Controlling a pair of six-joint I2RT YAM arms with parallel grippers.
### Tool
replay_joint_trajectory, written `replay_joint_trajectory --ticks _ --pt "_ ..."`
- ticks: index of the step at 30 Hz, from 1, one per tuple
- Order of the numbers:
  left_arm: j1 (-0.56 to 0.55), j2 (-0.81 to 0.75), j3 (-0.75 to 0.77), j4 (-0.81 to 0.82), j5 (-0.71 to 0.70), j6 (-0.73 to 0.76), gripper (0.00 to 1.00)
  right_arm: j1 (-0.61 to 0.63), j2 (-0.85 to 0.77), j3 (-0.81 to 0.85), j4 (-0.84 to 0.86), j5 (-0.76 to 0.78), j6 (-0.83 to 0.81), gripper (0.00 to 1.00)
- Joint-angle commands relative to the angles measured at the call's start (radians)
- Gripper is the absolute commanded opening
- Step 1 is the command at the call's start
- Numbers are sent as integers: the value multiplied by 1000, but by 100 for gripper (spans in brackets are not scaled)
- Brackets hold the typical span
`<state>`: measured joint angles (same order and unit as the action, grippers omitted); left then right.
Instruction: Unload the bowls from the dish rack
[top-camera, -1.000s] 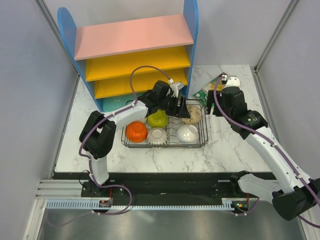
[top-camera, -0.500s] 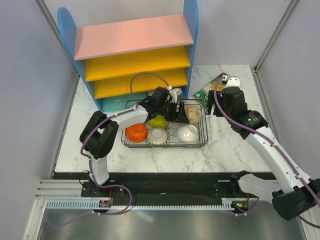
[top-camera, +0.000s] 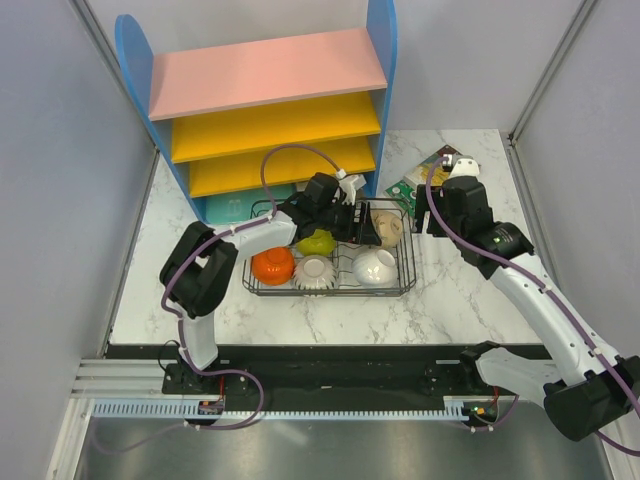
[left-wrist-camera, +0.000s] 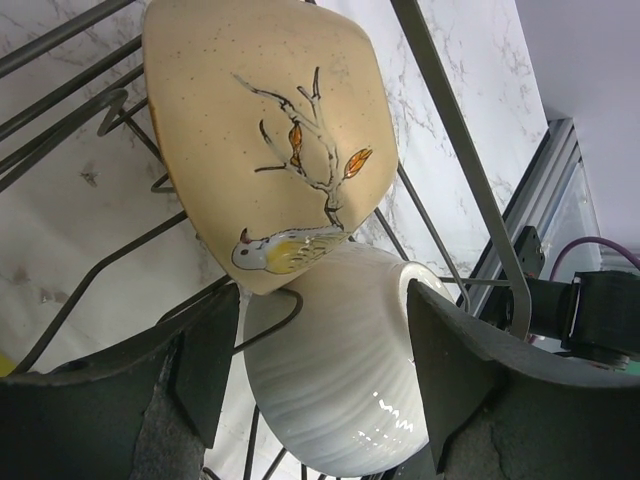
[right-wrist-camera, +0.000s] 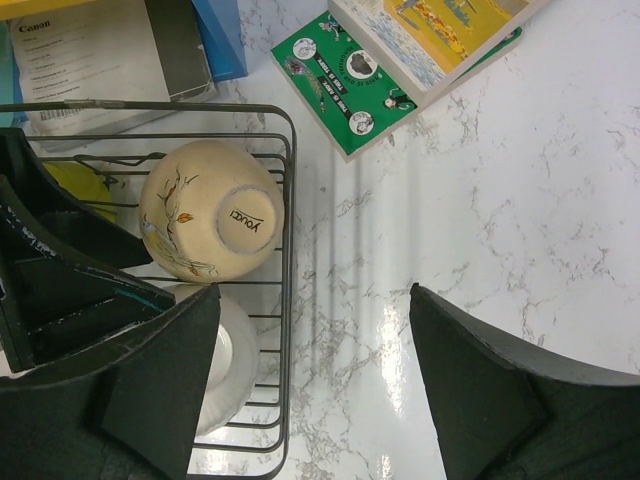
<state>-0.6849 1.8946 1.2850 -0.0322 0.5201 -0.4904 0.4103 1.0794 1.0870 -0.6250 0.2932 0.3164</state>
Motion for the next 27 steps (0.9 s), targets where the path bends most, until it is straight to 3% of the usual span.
replay_joint_trajectory --ticks 1,11,19,27 --pt "-4 18 31 71 8 -19 74 -4 -13 -2 -1 12 -17 84" --pt "-4 70 36 120 27 -1 71 -8 0 2 -2 4 -37 84" --pt "1 23 -91 348 55 -50 71 -10 10 7 -12 3 -48 84" --pt "5 -3 -111 403 72 -83 67 -11 -22 -18 -22 14 -46 84"
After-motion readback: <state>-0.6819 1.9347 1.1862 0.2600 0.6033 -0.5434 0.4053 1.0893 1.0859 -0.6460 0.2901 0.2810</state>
